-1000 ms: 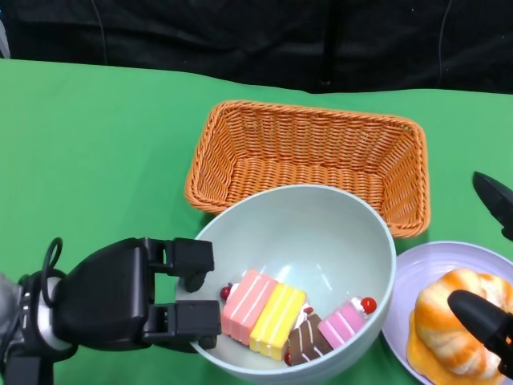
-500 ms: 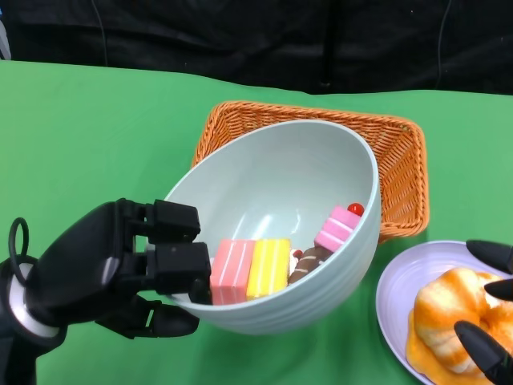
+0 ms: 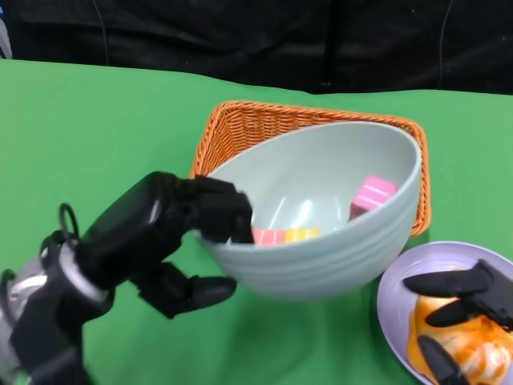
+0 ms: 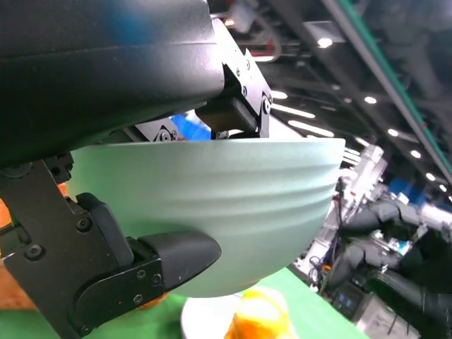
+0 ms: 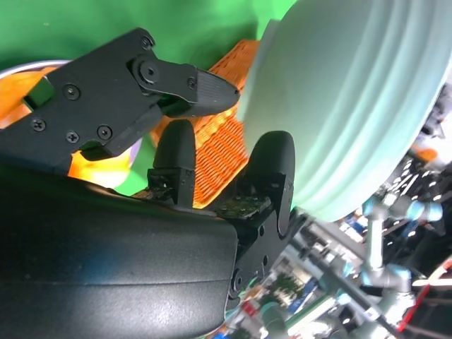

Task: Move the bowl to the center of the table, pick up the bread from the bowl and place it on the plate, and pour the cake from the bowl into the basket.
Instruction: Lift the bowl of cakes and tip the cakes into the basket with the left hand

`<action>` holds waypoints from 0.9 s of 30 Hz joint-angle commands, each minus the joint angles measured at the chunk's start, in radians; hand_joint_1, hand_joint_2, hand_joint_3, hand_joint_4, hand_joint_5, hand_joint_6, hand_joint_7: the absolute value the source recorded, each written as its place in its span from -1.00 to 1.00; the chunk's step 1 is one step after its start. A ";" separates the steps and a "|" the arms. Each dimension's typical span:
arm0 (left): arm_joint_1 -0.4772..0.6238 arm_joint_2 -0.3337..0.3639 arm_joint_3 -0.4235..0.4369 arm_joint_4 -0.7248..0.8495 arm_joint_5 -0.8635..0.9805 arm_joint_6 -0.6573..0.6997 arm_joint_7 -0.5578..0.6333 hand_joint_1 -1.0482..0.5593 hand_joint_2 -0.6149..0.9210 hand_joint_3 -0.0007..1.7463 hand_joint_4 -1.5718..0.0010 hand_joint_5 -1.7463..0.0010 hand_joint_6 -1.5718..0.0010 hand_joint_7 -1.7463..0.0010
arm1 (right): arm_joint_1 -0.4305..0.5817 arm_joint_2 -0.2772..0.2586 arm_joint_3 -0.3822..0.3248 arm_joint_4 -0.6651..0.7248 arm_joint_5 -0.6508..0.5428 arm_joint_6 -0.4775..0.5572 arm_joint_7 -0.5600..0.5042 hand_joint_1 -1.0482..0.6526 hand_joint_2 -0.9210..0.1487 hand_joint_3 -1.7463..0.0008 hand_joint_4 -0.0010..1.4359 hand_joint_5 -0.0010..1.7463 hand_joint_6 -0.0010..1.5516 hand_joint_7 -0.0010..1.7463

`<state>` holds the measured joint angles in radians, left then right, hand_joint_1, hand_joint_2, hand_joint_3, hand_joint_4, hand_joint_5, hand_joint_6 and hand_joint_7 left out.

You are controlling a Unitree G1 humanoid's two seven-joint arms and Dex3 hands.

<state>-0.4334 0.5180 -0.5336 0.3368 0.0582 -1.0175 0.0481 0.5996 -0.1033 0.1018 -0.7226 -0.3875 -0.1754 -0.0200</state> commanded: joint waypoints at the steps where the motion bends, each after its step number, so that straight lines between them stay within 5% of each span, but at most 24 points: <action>1: 0.014 -0.064 0.047 -0.033 -0.126 0.109 -0.110 0.05 -0.05 0.99 -0.35 -1.00 -0.08 -1.00 | -0.035 -0.014 0.034 0.039 0.015 -0.075 0.007 0.13 0.01 -0.32 -0.08 0.39 -0.14 0.05; 7: 0.014 -0.249 0.130 0.025 -0.221 0.262 -0.238 0.16 0.01 1.00 -0.38 -1.00 -0.16 -0.91 | -0.088 -0.028 0.049 0.116 0.031 -0.092 0.026 0.23 0.17 -0.57 0.17 0.61 0.12 0.16; 11: 0.007 -0.372 0.195 0.070 -0.250 0.328 -0.276 0.14 0.13 0.86 -0.34 -1.00 -0.13 -0.90 | -0.093 -0.038 0.059 0.131 0.030 -0.102 0.040 0.33 0.44 -0.89 0.36 0.97 0.24 0.39; 16: -0.023 -0.518 0.276 0.094 -0.299 0.479 -0.290 0.09 0.12 0.93 -0.31 -1.00 -0.09 -0.96 | -0.087 -0.044 0.052 0.144 0.021 -0.114 0.034 0.34 0.51 -0.96 0.41 1.00 0.17 0.59; 27: -0.074 -0.726 0.465 0.099 -0.434 0.842 -0.257 0.07 0.09 0.91 -0.35 -1.00 -0.12 -1.00 | -0.078 -0.037 0.052 0.167 0.026 -0.145 0.024 0.32 0.51 -0.97 0.38 1.00 0.12 0.64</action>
<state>-0.4808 -0.1942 -0.0977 0.4453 -0.3495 -0.2035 -0.2260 0.5150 -0.1303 0.1551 -0.5562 -0.3643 -0.2891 0.0092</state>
